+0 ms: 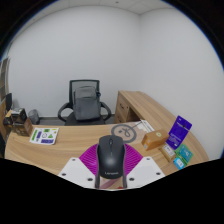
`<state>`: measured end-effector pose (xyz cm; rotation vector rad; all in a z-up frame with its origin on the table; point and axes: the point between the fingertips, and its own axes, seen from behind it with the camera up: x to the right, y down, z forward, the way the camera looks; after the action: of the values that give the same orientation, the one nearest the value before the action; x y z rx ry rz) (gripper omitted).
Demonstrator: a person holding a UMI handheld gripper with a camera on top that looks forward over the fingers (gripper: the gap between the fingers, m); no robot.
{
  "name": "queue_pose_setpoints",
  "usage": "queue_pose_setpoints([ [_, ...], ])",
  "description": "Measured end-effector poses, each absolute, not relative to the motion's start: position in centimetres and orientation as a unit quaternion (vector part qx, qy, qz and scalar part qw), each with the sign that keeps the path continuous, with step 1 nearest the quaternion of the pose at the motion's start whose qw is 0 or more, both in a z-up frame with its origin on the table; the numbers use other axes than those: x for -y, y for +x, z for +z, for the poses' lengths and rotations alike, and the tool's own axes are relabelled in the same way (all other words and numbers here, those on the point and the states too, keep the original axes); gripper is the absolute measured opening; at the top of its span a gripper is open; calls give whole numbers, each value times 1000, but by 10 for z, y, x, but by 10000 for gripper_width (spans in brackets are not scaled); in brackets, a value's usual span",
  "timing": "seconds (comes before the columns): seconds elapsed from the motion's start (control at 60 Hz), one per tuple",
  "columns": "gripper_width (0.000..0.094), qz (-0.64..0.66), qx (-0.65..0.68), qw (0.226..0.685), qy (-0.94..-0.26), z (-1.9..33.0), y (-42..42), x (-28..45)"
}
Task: Arrange mouse
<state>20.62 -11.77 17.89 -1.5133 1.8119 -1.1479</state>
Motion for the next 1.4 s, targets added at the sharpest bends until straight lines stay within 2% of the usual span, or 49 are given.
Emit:
queue_pose_setpoints([
  [0.15, 305, -389, -711, 222, -542, 93, 199, 188],
  [0.3, 304, -345, -735, 208, -546, 20, 183, 204],
  [0.433, 354, -328, -745, 185, -550, -18, 165, 208],
  [0.567, 486, -328, -751, 194, -540, -20, 163, 205],
  [0.583, 518, -327, -753, 193, -538, -19, 162, 206],
  [0.6, 588, -327, -755, 193, -535, -18, 162, 207],
  [0.65, 881, -326, -762, 190, -527, -10, 157, 207],
  [0.683, 833, -329, -760, 197, -525, 1, 154, 205],
  [0.75, 874, -336, -751, 217, -526, 33, 142, 195],
  [0.967, 873, -354, -703, 251, -563, 154, 41, 128],
  [1.1, 873, -336, -687, 276, -582, 210, -44, 66],
  [1.267, 863, -330, -673, 281, -600, 245, -135, 11],
  [1.4, 865, -341, -671, 280, -596, 252, -174, -11],
])
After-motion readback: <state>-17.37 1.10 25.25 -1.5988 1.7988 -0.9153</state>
